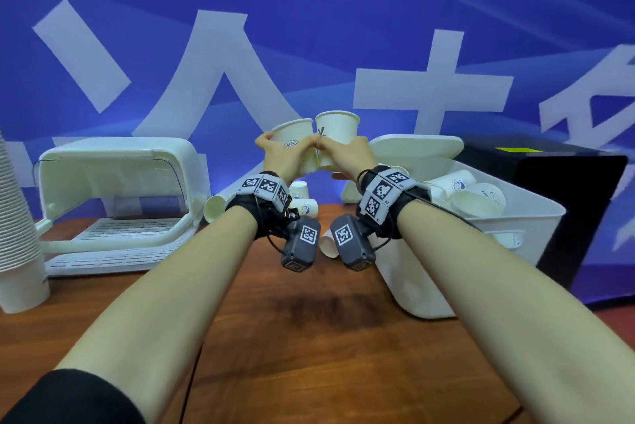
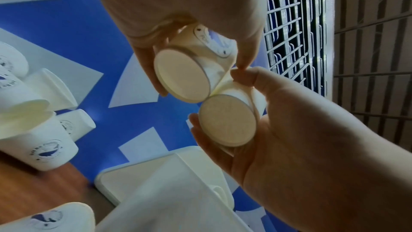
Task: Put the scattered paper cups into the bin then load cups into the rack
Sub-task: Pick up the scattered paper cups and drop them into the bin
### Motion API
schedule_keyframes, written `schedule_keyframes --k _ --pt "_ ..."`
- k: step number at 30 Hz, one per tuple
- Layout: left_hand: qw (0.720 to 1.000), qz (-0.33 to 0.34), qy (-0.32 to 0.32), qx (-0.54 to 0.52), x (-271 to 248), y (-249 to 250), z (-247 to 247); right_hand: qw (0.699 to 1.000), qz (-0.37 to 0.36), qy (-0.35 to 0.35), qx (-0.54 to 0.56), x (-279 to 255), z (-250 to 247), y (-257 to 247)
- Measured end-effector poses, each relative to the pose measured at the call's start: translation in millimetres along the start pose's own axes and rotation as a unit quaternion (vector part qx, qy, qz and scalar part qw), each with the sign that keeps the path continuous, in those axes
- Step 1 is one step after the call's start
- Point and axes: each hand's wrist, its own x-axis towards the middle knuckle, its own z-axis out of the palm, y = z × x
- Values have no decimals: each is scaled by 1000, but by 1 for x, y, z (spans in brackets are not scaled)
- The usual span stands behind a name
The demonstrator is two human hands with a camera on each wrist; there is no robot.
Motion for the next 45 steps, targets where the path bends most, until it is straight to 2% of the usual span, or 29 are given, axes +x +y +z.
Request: schedule_keyframes --k 5,8,11,15,21,24,35,42,45 --pt "997 6 -76 6 -11 13 26 998 17 44 36 6 -34 -4" --pt "994 -13 -105 6 -13 16 45 998 30 50 18 11 -58 -6" --pt "990 -11 -131 55 -18 16 66 996 32 82 -22 14 -81 -2" --pt "984 4 -146 105 -24 12 92 994 69 78 31 17 -97 2" --pt "978 -3 -175 111 -31 13 112 991 107 82 22 11 -122 5" --pt "973 1 -198 119 -34 15 121 989 133 55 26 9 -136 7" --pt "963 -36 -212 160 -32 25 145 983 172 46 33 4 -162 2" --pt "965 -43 -200 162 -19 21 147 979 197 36 -30 13 -166 -5" --pt "959 -38 -222 175 -14 17 150 979 194 28 -56 15 -169 -5"
